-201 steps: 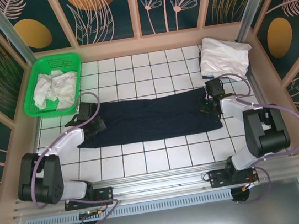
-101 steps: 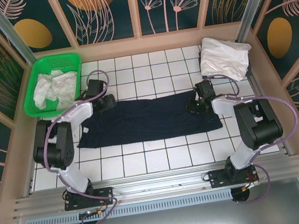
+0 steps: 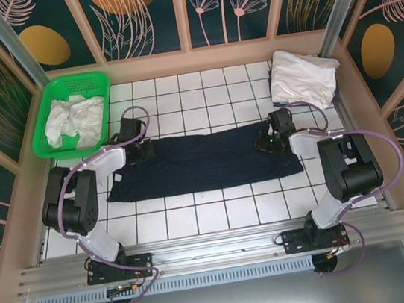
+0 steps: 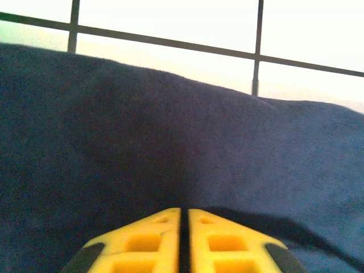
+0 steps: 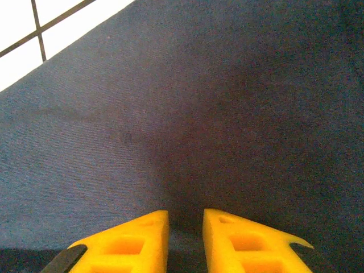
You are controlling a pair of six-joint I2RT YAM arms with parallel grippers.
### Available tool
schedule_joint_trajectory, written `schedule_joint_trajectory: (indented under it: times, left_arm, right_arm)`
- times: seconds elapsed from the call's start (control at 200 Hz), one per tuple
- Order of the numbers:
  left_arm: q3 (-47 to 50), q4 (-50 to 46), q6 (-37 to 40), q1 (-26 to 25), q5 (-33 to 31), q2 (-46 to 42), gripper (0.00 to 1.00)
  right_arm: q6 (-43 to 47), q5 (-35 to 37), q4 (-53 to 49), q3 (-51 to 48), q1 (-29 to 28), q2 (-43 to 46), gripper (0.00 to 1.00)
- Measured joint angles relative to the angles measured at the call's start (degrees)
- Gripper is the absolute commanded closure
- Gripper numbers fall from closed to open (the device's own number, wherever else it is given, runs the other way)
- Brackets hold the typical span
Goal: Fold and stack the t-shirts
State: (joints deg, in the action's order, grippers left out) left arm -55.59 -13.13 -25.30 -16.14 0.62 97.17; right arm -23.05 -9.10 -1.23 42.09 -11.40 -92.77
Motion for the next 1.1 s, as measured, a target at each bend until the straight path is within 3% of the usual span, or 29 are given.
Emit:
schedule_joint_trajectory:
  times: [0.55,0.641,0.686,0.886,1.096]
  left_arm:
    - [11.5,-4.9,-3.1,-6.2,0.7,-18.6,1.0]
    - [12.5,-5.1,-4.7,-7.3,1.1,-21.4,0.96]
    - [13.1,-5.0,-5.6,-7.9,1.3,-22.3,0.91]
    - [16.4,-3.7,-9.8,-11.4,2.8,-21.7,0.92]
    - [18.1,-3.4,-15.4,-15.0,3.5,-21.7,0.66]
  right_arm:
    - [0.2,0.1,-1.2,0.7,0.6,0.0,0.76]
    - [0.4,0.4,-2.4,1.2,0.8,0.0,0.76]
    - [0.5,0.5,-3.0,1.5,0.9,0.0,0.76]
    - [0.6,0.2,-4.9,4.4,0.9,0.0,0.76]
    - [0.6,0.2,-5.0,8.5,-0.1,0.0,0.75]
